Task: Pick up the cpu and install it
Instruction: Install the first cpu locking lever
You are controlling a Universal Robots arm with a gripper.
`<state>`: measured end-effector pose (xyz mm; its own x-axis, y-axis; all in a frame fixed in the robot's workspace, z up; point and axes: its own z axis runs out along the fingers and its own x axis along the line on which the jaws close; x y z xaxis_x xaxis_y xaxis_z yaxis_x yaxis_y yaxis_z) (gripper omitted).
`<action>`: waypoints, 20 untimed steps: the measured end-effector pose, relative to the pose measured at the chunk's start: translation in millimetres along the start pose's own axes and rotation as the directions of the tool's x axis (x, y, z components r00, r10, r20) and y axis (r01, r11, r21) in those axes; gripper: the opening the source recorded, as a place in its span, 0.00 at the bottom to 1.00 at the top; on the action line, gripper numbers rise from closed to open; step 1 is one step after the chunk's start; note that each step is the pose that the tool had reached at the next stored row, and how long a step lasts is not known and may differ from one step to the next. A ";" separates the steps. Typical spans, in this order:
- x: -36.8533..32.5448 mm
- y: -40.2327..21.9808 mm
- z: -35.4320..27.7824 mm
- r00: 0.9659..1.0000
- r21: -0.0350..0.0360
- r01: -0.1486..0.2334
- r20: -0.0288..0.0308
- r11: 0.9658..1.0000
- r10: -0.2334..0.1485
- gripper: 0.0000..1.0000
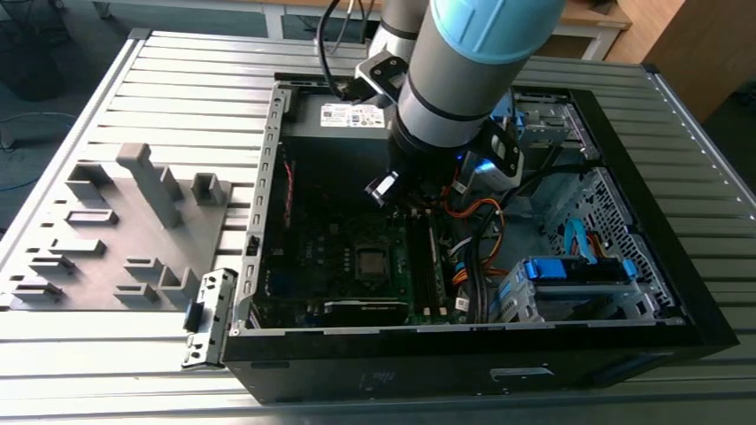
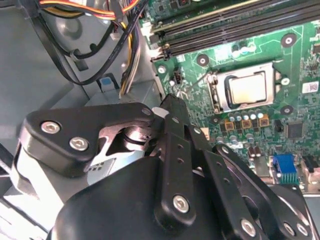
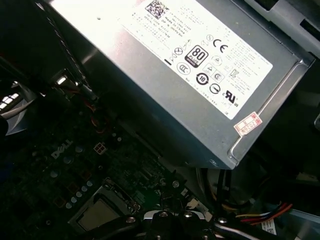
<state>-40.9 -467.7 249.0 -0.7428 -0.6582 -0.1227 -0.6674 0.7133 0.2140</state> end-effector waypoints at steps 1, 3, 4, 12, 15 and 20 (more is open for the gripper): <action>-0.7 -0.3 1.2 1.000 0.000 0.003 -0.001 1.000 -0.003 0.11; -1.8 -0.5 3.0 1.000 -0.001 0.009 -0.002 1.000 -0.009 0.11; -2.4 -0.3 3.7 1.000 -0.001 0.011 -0.003 1.000 -0.011 0.11; -6.8 2.7 10.0 1.000 -0.004 0.028 -0.006 1.000 -0.028 0.11; -6.7 2.1 12.5 0.999 -0.003 0.031 -0.008 1.000 -0.031 0.11; -6.5 1.7 14.0 0.999 0.001 0.033 -0.013 0.999 -0.033 0.11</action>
<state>-38.0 -458.9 236.6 -0.7196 -0.6844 -0.1174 -0.6916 0.6914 0.2089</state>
